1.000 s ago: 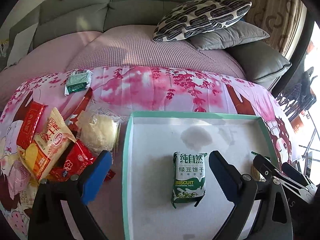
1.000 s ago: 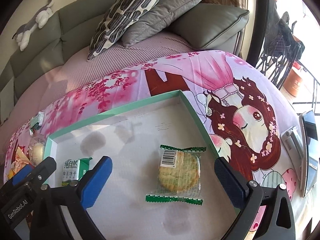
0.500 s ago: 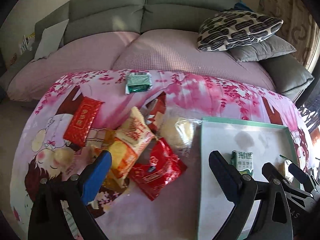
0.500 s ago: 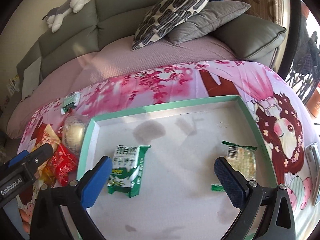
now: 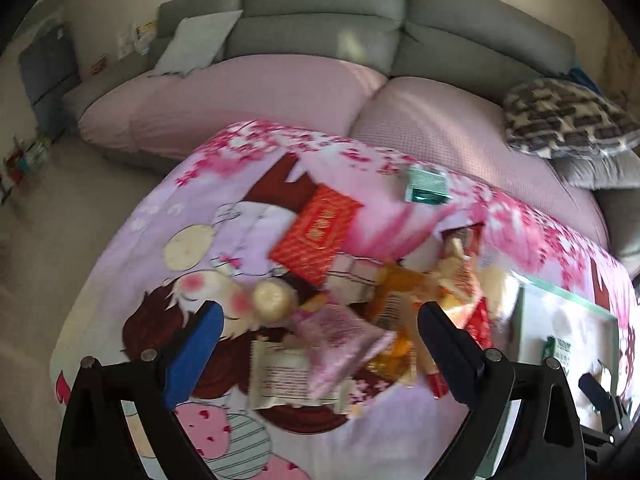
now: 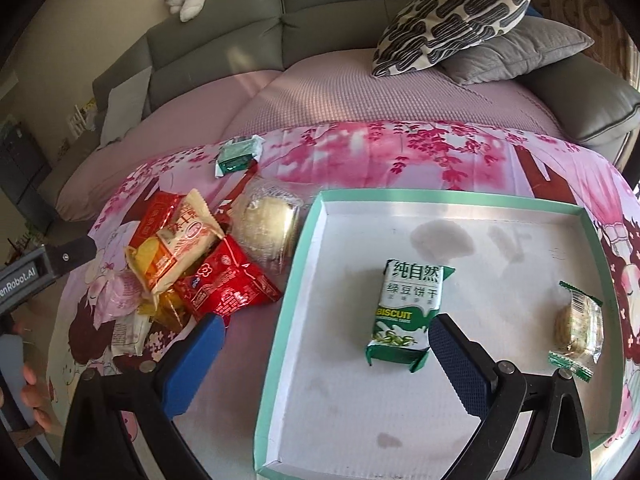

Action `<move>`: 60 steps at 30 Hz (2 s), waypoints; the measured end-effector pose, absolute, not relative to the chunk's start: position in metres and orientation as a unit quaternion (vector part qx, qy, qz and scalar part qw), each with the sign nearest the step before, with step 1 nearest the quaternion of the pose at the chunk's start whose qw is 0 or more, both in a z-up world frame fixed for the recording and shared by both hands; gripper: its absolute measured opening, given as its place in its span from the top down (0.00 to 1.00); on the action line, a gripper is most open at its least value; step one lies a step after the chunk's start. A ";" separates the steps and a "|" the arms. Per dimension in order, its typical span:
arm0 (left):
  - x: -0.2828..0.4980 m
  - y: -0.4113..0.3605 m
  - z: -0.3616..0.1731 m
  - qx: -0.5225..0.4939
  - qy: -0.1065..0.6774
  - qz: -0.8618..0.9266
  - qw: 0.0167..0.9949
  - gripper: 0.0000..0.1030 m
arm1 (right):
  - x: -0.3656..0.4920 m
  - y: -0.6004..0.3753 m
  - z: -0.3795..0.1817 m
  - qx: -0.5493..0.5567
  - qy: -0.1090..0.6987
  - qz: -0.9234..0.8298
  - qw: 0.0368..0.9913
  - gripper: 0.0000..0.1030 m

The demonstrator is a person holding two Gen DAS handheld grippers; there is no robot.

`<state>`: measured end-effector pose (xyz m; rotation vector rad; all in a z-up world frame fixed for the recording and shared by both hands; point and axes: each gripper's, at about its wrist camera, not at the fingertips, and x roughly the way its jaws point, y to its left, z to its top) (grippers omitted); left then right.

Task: Organize snacks
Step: 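Move both tools back over the snack pile, then grasp the pink roll pack with left tool while right tool grasps the red nice pack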

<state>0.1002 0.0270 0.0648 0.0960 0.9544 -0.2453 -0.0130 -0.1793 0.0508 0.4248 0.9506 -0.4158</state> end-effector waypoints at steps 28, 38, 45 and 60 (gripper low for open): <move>0.138 0.049 -0.002 -0.128 0.576 -0.154 0.792 0.05 | 0.063 -0.110 0.019 0.071 0.494 -0.115 0.859 0.00; 0.143 0.043 -0.019 -0.130 0.597 -0.141 0.779 0.20 | 0.073 -0.109 0.003 0.062 0.502 -0.119 0.854 0.04; 0.142 0.043 -0.021 -0.128 0.597 -0.139 0.779 0.45 | 0.070 -0.113 0.004 0.077 0.498 -0.121 0.855 0.31; 0.135 0.044 -0.005 -0.135 0.576 -0.155 0.791 0.62 | 0.064 -0.115 0.012 0.085 0.489 -0.125 0.859 0.47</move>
